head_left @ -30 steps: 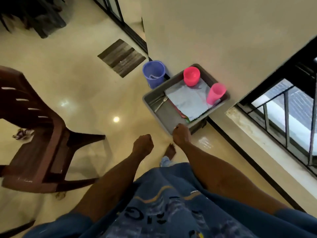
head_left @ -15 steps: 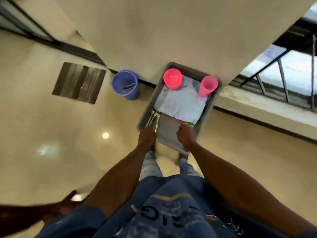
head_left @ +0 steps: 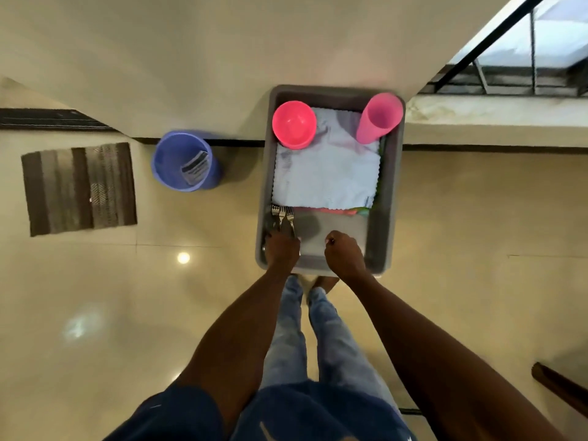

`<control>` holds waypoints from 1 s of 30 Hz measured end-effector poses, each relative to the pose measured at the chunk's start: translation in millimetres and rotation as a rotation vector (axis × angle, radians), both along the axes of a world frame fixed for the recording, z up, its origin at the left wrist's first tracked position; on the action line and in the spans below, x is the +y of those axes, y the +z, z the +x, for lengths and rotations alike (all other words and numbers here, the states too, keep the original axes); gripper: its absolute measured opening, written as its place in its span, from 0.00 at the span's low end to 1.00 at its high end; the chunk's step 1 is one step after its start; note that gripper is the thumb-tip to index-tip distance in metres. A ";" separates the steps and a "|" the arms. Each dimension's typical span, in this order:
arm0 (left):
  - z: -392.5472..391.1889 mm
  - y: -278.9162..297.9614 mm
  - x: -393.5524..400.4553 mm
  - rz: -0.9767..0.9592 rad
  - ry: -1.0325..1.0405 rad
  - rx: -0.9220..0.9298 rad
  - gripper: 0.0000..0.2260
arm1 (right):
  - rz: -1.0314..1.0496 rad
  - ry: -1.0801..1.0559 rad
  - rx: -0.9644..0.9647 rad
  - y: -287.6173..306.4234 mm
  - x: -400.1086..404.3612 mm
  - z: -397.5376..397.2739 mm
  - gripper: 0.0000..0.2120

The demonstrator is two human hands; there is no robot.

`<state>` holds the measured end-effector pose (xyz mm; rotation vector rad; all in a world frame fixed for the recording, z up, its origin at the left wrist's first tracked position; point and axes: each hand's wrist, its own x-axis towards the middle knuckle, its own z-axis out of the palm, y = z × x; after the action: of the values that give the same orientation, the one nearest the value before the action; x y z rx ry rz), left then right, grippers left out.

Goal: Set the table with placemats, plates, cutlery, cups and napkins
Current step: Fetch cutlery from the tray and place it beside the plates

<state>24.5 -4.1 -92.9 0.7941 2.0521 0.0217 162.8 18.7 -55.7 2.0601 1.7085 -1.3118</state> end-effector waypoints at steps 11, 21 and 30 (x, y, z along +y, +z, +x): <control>9.4 -56.4 22.1 -0.040 0.077 0.134 0.25 | -0.009 -0.052 0.014 -46.8 -2.4 21.0 0.12; -0.5 -63.5 15.2 0.002 0.209 -0.021 0.10 | -0.051 -0.015 0.006 -57.9 -8.3 33.0 0.12; 2.9 -72.5 6.0 0.037 0.495 -0.377 0.08 | -0.052 -0.020 0.020 -56.5 -10.1 30.6 0.13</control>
<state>27.4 1.9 -165.5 0.2583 1.8373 0.4531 193.4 8.6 -112.2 2.0477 1.6475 -1.3728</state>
